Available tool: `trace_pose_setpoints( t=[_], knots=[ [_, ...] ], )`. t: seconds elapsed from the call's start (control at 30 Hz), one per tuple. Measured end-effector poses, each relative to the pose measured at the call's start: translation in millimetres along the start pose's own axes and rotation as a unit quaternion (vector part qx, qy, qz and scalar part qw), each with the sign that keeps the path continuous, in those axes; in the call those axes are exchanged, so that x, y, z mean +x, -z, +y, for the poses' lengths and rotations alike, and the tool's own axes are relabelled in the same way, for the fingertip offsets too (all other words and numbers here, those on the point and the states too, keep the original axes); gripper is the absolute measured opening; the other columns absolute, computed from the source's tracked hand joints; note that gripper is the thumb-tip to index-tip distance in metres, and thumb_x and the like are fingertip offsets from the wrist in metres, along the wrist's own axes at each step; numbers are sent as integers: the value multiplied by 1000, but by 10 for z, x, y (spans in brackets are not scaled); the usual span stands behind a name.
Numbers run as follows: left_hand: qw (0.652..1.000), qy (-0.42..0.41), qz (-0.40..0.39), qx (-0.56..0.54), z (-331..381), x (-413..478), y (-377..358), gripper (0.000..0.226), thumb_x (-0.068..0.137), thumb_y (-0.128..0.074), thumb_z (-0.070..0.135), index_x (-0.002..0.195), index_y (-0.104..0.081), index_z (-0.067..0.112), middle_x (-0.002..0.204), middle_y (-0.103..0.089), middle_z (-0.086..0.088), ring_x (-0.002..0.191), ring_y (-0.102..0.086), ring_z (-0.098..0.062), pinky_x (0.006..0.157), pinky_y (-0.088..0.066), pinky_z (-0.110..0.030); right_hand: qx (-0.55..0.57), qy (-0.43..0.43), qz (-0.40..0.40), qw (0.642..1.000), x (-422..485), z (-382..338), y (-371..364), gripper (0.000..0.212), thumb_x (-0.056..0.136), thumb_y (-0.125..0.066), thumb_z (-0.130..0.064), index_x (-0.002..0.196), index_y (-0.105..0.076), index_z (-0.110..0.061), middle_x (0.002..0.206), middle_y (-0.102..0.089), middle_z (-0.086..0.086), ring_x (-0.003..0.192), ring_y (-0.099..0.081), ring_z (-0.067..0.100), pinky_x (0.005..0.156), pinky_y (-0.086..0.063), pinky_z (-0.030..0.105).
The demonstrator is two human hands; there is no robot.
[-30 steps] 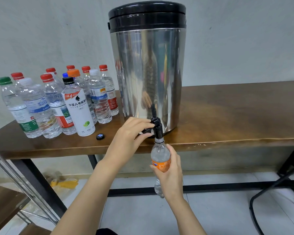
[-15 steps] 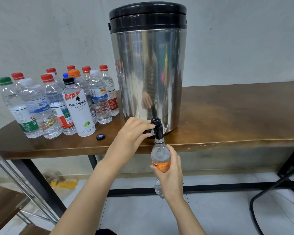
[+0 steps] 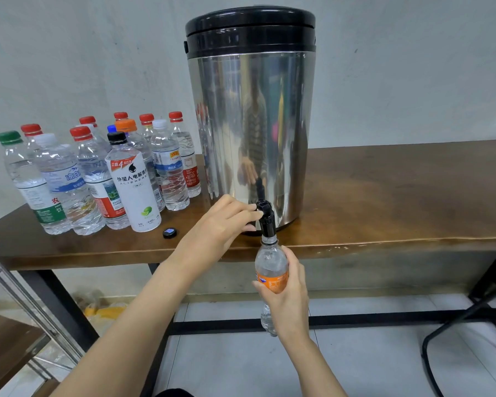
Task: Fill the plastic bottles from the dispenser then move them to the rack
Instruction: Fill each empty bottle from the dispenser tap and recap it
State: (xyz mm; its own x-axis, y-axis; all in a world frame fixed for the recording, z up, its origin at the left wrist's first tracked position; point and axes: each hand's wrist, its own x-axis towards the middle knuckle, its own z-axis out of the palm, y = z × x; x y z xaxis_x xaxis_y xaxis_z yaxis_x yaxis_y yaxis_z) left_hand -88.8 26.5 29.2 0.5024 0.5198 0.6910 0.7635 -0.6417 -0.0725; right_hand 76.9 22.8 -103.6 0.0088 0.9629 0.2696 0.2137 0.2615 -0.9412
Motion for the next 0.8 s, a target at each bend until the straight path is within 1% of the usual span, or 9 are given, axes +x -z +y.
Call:
trace_pose_setpoints(
  t=[0.13,0.23,0.3,0.37,0.43,0.53,0.6,0.7,0.8],
  knots=[
    [999,-32,-23,-11,-45,194,155,20,93,-59,9,110,-69,2,98,-67,-6,91,-47,-17,82,-42,-24,-1,0,-4,1000,4,10,5,84,74,-86,-20,138,-37,-44,127,-44,-19,106,-49,-15,76,-45,10],
    [996,-30,-80,-36,-59,504,250,27,98,-49,24,100,-70,7,89,-63,-2,89,-46,-16,79,-41,-26,-3,0,-9,1000,5,11,10,82,74,-86,-21,138,-38,-43,128,-44,-19,107,-53,-7,77,-45,8],
    [990,5,-131,-60,-105,672,258,25,99,-51,29,103,-70,13,91,-65,-3,89,-50,-17,81,-43,-31,-5,1,-8,1000,4,11,17,83,74,-86,-22,139,-38,-42,128,-44,-19,106,-53,-5,77,-45,9],
    [983,35,-165,-72,-160,738,240,20,100,-53,27,109,-69,21,93,-65,-4,89,-52,-16,83,-46,-36,-2,3,-7,1000,0,11,26,83,75,-86,-21,139,-38,-42,127,-44,-20,107,-51,-12,76,-46,9],
    [981,50,-169,-82,-178,717,226,21,99,-54,27,114,-68,25,97,-66,-3,91,-52,-15,85,-46,-36,1,3,-8,1000,0,9,29,83,75,-86,-21,139,-38,-43,125,-44,-22,109,-48,-18,76,-46,8],
    [979,86,-127,-130,-118,617,197,29,99,-54,28,127,-62,29,112,-66,9,105,-51,-10,93,-41,-24,1,0,-5,1000,3,13,28,83,75,-86,-20,139,-38,-42,126,-44,-22,108,-53,-6,79,-46,10],
    [975,142,-60,-160,-95,518,177,34,99,-52,29,133,-57,29,118,-60,18,112,-50,-3,95,-38,-16,-1,2,-3,1000,3,18,30,82,75,-86,-21,139,-39,-41,127,-45,-21,110,-53,-1,79,-46,10],
    [959,247,69,-121,-274,269,154,29,101,-51,22,126,-64,18,113,-63,9,104,-55,-4,89,-41,-14,4,2,-2,1000,-7,15,27,81,74,-85,-22,138,-40,-43,128,-47,-21,110,-55,-1,78,-47,11],
    [919,377,105,-49,-577,-89,146,21,101,-53,19,112,-69,11,107,-66,-3,98,-58,-15,83,-44,-24,9,5,4,1000,-20,7,15,80,74,-86,-22,135,-40,-46,128,-48,-21,110,-53,-7,81,-47,14]
  ],
)
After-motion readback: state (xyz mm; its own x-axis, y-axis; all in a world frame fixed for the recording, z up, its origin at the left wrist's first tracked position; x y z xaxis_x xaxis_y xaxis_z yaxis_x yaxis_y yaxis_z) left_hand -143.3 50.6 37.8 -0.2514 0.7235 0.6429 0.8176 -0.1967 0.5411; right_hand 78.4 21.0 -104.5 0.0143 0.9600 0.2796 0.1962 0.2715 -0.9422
